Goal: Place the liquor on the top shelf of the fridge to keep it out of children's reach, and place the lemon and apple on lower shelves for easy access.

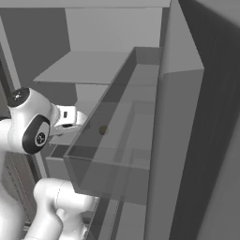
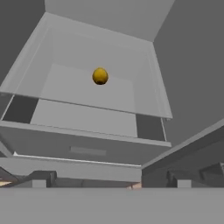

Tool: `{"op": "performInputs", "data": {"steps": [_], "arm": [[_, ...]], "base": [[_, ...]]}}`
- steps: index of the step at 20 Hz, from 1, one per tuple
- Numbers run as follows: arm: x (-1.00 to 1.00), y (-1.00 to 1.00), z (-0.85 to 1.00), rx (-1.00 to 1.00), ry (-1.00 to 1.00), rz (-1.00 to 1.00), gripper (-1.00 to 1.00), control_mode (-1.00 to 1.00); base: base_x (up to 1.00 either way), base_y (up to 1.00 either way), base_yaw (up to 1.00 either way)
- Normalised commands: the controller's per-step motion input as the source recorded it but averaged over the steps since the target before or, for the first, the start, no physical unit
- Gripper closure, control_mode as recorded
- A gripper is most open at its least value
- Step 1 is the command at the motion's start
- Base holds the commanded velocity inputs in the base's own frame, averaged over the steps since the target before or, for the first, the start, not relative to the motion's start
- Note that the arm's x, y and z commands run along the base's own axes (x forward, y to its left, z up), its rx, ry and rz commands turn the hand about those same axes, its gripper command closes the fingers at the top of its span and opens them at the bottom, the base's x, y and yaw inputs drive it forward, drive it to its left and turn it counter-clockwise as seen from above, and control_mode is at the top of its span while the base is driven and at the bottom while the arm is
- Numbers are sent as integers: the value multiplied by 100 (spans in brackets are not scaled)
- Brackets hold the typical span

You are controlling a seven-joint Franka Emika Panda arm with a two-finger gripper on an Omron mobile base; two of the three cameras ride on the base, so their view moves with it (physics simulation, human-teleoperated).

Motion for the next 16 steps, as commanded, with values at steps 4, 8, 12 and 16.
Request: {"op": "performInputs", "data": {"steps": [4,8,12,16], "arm": [[-33,5,17,4,-8,0,-100,-100],[-37,3,19,12,-6,0,-100,-100],[-30,6,17,20,-3,0,-100,-100],[-18,19,20,15,-1,0,-100,-100]], "base": [[0,0,0],[0,0,0],[0,0,0],[0,0,0]]}}
